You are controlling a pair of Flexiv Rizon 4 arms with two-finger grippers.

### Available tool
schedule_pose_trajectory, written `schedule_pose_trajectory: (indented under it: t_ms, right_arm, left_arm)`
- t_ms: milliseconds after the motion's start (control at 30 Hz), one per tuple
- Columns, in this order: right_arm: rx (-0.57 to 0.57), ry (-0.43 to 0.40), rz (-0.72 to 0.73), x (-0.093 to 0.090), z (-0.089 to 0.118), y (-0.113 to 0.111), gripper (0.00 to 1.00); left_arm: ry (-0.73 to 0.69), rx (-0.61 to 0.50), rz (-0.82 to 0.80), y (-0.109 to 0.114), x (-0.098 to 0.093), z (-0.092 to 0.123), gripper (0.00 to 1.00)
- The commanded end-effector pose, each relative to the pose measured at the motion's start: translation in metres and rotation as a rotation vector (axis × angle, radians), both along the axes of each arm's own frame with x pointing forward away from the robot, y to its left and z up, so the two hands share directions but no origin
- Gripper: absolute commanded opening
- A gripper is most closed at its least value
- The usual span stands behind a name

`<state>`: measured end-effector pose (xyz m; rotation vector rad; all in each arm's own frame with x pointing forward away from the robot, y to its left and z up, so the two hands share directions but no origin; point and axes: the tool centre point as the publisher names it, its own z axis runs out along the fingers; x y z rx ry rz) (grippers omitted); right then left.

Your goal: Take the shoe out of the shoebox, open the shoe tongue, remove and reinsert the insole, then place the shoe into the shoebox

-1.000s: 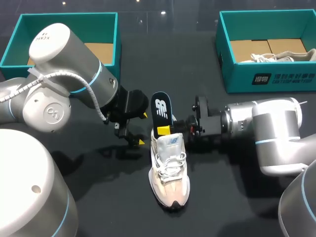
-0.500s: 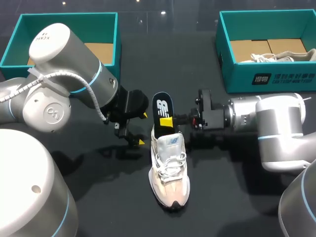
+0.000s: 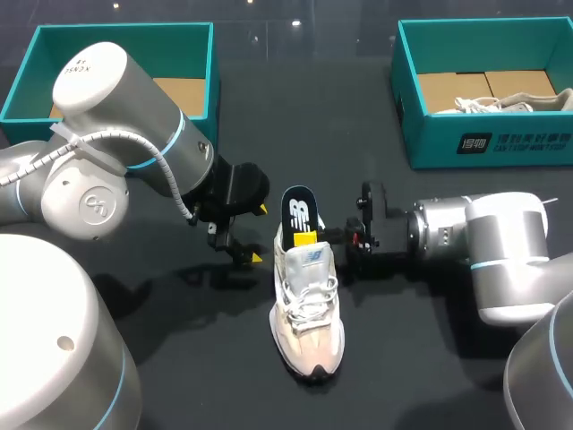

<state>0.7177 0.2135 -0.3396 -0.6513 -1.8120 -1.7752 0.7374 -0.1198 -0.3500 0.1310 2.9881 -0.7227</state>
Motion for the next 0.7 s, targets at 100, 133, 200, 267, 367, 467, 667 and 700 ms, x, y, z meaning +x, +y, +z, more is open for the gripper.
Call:
schedule_pose_trajectory:
  t_ms: [100, 133, 200, 267, 367, 467, 667, 700]
  right_arm:
    - [0.004, 0.017, 0.002, -0.011, -0.011, 0.005, 0.00]
    - [0.000, 0.018, 0.005, -0.011, -0.010, 0.005, 0.00]
    - [-0.008, 0.009, 0.010, -0.011, -0.008, 0.006, 0.00]
    - [-0.018, -0.008, 0.014, -0.010, -0.003, 0.007, 0.01]
    - [-0.037, -0.034, 0.022, -0.007, 0.005, 0.008, 0.28]
    - [-0.058, -0.060, 0.027, -0.002, 0.012, 0.007, 0.31]
    - [-0.082, -0.094, 0.028, 0.005, 0.022, 0.005, 0.31]
    - [-0.083, -0.097, 0.028, 0.006, 0.023, 0.004, 0.31]
  left_arm:
    - [-0.002, 0.000, 0.000, 0.000, -0.001, -0.001, 1.00]
    - [-0.002, 0.000, 0.000, 0.000, -0.001, -0.001, 1.00]
    - [-0.002, 0.000, 0.000, 0.000, -0.001, -0.001, 1.00]
    - [-0.002, 0.000, 0.000, 0.000, -0.001, -0.001, 1.00]
    - [-0.002, 0.000, 0.000, 0.000, -0.001, -0.001, 1.00]
    - [-0.002, 0.000, 0.000, 0.000, -0.001, -0.001, 1.00]
    - [-0.002, 0.000, 0.000, 0.000, -0.001, -0.001, 1.00]
    - [-0.002, 0.000, 0.000, 0.000, -0.001, -0.001, 1.00]
